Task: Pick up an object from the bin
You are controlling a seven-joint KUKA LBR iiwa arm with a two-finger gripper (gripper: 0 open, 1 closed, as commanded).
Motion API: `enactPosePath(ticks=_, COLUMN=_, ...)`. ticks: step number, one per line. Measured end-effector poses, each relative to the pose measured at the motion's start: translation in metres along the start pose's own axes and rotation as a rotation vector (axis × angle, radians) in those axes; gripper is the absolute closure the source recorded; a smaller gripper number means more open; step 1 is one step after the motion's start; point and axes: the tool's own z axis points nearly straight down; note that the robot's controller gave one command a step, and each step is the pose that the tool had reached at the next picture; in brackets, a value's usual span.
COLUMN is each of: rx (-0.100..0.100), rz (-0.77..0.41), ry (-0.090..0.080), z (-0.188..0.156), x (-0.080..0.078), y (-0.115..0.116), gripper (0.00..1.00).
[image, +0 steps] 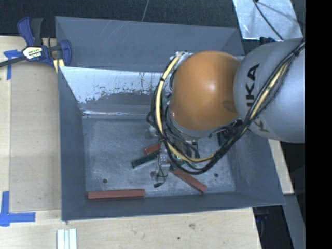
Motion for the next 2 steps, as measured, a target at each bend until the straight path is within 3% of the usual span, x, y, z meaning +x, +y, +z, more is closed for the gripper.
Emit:
enactPosePath(ticks=1, rx=-0.001, rz=0.003, ry=-0.008, z=-0.004, x=-0.002, y=-0.001, gripper=0.00)
enactPosePath(ticks=2, rx=-0.002, rz=-0.103, ry=-0.019, z=0.060, x=-0.041, y=-0.006, gripper=0.00)
